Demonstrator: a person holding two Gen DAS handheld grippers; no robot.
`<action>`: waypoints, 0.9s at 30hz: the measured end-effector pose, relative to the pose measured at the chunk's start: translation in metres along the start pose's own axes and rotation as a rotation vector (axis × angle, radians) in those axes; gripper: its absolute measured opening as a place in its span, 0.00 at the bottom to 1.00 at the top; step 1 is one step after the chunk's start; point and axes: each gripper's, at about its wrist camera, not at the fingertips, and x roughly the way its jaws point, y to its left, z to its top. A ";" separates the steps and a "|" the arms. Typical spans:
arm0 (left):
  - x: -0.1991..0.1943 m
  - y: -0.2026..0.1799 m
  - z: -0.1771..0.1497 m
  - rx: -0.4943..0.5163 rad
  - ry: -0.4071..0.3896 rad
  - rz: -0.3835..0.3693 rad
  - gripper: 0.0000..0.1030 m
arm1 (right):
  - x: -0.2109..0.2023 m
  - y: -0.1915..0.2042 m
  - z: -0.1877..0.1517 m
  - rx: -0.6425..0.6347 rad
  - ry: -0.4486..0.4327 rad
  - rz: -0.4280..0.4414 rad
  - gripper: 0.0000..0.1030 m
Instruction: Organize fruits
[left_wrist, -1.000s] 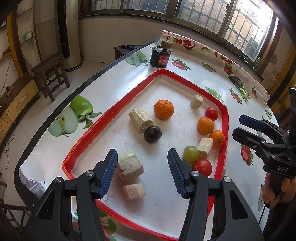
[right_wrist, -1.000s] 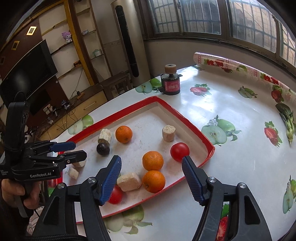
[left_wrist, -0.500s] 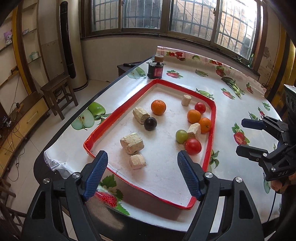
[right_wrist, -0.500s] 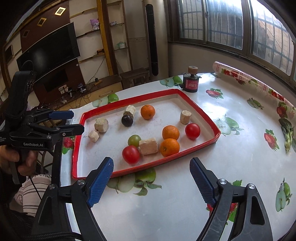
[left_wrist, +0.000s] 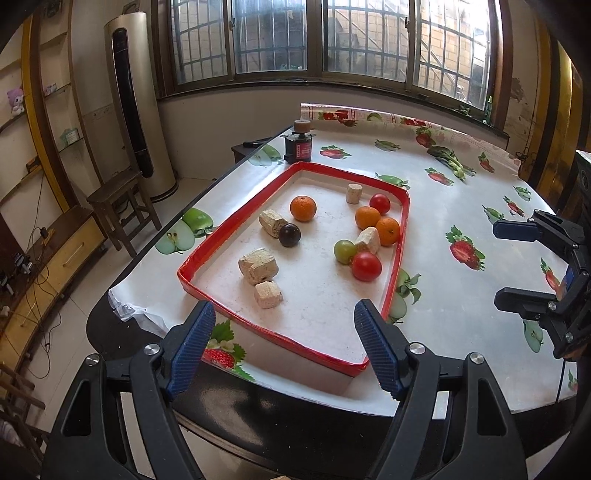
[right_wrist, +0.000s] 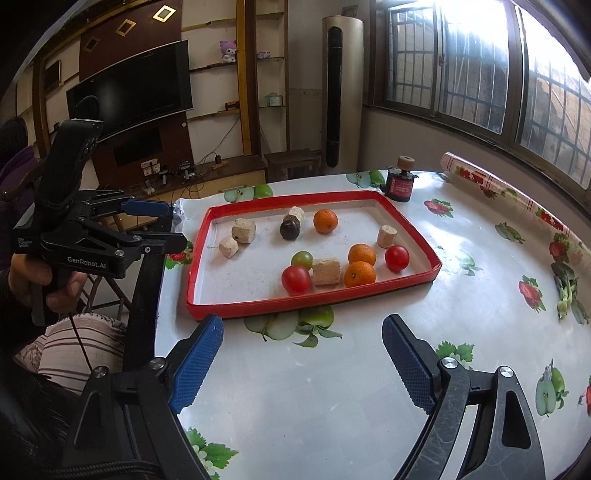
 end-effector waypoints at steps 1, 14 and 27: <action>-0.003 0.000 -0.002 -0.002 -0.007 0.003 0.75 | -0.004 0.002 -0.001 -0.005 -0.011 -0.002 0.87; -0.033 -0.008 -0.016 -0.010 -0.094 0.013 0.79 | -0.023 0.010 -0.033 0.018 -0.047 -0.002 0.87; -0.040 -0.018 -0.018 0.013 -0.121 0.003 0.79 | -0.032 0.014 -0.041 0.043 -0.096 0.008 0.89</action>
